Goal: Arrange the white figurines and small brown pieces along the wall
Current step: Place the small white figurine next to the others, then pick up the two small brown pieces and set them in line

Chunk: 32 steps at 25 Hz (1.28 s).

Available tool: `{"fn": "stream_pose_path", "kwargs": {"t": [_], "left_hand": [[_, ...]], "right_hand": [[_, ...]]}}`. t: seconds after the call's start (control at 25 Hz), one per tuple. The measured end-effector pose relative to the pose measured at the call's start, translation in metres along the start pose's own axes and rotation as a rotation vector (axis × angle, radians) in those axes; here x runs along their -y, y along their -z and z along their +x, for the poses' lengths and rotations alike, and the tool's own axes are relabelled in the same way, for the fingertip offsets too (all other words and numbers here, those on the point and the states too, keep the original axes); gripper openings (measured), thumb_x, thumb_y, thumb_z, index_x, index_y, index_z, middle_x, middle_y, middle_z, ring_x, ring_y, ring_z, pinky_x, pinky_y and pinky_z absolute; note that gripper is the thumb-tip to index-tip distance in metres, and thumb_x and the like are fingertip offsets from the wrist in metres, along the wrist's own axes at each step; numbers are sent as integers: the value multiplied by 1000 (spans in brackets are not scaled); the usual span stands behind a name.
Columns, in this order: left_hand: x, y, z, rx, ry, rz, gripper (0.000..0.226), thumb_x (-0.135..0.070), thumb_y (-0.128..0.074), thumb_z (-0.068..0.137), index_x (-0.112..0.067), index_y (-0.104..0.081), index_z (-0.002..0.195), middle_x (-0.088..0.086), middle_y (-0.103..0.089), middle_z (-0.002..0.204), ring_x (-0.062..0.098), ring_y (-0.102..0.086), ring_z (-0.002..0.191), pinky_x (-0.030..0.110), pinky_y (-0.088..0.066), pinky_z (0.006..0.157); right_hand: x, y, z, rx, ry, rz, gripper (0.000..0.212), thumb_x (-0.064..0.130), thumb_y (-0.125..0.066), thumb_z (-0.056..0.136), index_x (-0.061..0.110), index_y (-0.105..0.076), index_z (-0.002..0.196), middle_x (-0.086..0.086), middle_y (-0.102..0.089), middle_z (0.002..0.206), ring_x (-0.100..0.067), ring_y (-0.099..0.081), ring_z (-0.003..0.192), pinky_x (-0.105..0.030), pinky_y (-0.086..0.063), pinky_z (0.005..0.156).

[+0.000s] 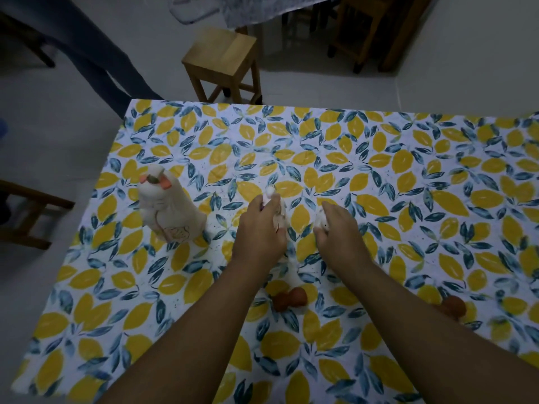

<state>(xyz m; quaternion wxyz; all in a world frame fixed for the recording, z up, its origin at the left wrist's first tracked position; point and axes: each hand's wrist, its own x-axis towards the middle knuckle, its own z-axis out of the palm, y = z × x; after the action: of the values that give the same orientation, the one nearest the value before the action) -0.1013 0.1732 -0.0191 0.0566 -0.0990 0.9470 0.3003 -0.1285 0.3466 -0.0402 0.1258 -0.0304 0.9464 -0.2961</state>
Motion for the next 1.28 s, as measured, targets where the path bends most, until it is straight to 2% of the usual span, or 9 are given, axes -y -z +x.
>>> {"fn": "stream_pose_path", "kwargs": {"t": [0.2, 0.32, 0.48, 0.6, 0.72, 0.92, 1.04, 1.16, 1.28], "left_hand": [[7, 1, -7, -16, -13, 87, 71, -15, -65, 91, -23, -34, 154, 16, -32, 158, 39, -40, 136, 50, -47, 100], [6, 0, -8, -9, -1, 65, 70, -15, -64, 90, -24, -36, 153, 15, -30, 160, 39, -38, 137, 50, -45, 102], [3, 6, -16, -48, -16, 128, 72, -35, -62, 88, -30, -33, 154, 11, -25, 163, 36, -23, 147, 53, -32, 112], [-8, 9, -36, -179, -126, 133, 72, -43, -63, 86, -27, -38, 151, 7, -33, 159, 32, -21, 149, 53, -22, 116], [-21, -2, -72, -222, -228, 56, 68, -40, -64, 84, -22, -43, 147, 6, -45, 149, 30, -31, 143, 50, -26, 114], [-23, -43, -120, 86, -82, 83, 63, -40, -59, 94, -14, -41, 149, 9, -48, 146, 29, -35, 138, 47, -36, 110], [-22, -63, -134, 154, 28, 143, 52, -28, -59, 98, -9, -46, 145, 13, -51, 140, 33, -39, 131, 44, -40, 103], [-26, -75, -139, 98, 12, 101, 28, -12, -62, 96, -3, -65, 122, 18, -59, 114, 38, -51, 109, 45, -42, 86], [-43, -87, -141, 131, -7, 53, 37, -14, -68, 93, -8, -63, 128, 17, -62, 118, 38, -55, 109, 45, -45, 88]], "right_hand": [[5, -12, -5, -15, 28, -30, 56, 10, -60, 99, 5, -39, 150, -16, -42, 148, -34, -43, 134, -46, -45, 104], [1, -8, -4, -15, 28, 19, 59, 11, -66, 96, 7, -42, 149, -14, -44, 149, -31, -42, 136, -38, -37, 107], [4, -2, -10, 25, -43, 154, 81, 25, -77, 89, 14, -32, 156, -8, -38, 157, -26, -35, 142, -34, -35, 105], [-1, 6, -31, -35, -70, 149, 84, 37, -76, 88, 19, -31, 157, -7, -38, 157, -27, -35, 143, -41, -39, 106], [-22, 22, -61, -115, -66, -43, 75, 49, -70, 90, 21, -40, 152, -5, -47, 152, -28, -43, 138, -48, -44, 104], [-103, 60, -109, -306, -217, -239, 54, 50, -67, 91, 20, -60, 136, -15, -57, 133, -39, -49, 122, -57, -46, 95], [-155, 72, -134, -367, -425, -164, 54, 47, -71, 88, 19, -59, 132, -19, -47, 134, -43, -44, 119, -58, -45, 92], [-182, 74, -145, -284, -626, 93, 72, 50, -74, 86, 18, -47, 144, -18, -34, 146, -43, -40, 126, -56, -47, 95], [-186, 76, -145, -209, -650, 295, 74, 46, -77, 85, 19, -45, 146, -18, -38, 146, -42, -50, 121, -53, -52, 92]]}}
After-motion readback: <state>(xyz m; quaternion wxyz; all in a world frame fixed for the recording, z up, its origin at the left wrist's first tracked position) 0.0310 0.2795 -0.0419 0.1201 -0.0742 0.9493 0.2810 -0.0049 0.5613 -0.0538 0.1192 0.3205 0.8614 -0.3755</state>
